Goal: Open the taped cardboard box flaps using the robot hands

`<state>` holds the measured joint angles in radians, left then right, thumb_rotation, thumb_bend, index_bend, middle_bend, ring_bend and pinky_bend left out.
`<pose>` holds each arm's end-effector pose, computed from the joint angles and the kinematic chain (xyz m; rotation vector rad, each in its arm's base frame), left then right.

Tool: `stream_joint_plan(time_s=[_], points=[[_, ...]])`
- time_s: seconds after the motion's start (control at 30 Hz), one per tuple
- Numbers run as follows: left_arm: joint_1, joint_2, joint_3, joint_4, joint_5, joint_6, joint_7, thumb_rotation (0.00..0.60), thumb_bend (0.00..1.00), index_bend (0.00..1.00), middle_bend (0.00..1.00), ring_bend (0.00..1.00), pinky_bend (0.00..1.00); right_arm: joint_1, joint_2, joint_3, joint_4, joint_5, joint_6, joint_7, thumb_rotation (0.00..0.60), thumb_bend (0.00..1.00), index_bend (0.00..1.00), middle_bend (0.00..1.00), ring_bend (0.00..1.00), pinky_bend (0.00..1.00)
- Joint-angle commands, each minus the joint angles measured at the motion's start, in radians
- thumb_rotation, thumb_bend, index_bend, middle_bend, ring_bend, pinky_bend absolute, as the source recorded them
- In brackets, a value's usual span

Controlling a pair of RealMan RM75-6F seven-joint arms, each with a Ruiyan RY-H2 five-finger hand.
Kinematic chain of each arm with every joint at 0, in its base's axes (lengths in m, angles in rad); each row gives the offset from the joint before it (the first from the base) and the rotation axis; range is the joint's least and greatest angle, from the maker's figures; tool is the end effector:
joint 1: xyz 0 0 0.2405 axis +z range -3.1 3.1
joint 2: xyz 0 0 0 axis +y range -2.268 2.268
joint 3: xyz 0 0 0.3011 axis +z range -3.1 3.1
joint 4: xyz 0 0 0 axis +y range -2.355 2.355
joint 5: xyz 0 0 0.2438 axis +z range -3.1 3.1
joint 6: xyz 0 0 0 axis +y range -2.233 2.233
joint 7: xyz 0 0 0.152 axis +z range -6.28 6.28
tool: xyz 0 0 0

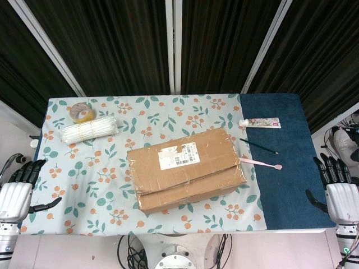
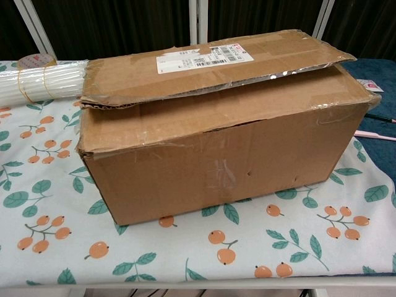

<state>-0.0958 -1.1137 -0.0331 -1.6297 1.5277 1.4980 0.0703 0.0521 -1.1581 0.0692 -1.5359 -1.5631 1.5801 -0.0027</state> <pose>-0.3558 0.1947 0.1456 -1.4355 -0.8425 -0.8842 -0.3681 -0.1878 0.1534 1.3638 -0.7834 0.9552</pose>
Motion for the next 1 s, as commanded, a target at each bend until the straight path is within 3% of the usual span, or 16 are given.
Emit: stream_joint_plan(time_s=[0.03,0.57,0.77,1.0], points=[[0.001,0.002,0.001,-0.002,0.0,0.0,0.0,0.375,0.06,0.07,0.11,0.09,0.21,0.001,-0.002,-0.001,0.001,-0.001,-0.002,0.0,0.6,0.18,0.0,0.0,0.0,0.0],[-0.021,0.028,0.013,-0.09,0.074,-0.002,0.001,0.374,0.05,0.07,0.11,0.09,0.21,-0.008,0.023,0.015,-0.03,0.002,0.026,-0.014,0.6,0.18,0.0,0.0,0.0,0.0],[-0.08,0.049,0.013,-0.204,0.106,-0.077,-0.077,0.36,0.03,0.07,0.11,0.09,0.21,-0.005,0.04,0.025,-0.055,0.011,0.023,-0.036,0.6,0.18,0.0,0.0,0.0,0.0],[-0.191,0.015,-0.041,-0.295,0.116,-0.188,0.011,0.323,0.03,0.07,0.11,0.09,0.21,-0.002,0.056,0.029,-0.095,0.005,0.023,-0.069,0.6,0.18,0.0,0.0,0.0,0.0]])
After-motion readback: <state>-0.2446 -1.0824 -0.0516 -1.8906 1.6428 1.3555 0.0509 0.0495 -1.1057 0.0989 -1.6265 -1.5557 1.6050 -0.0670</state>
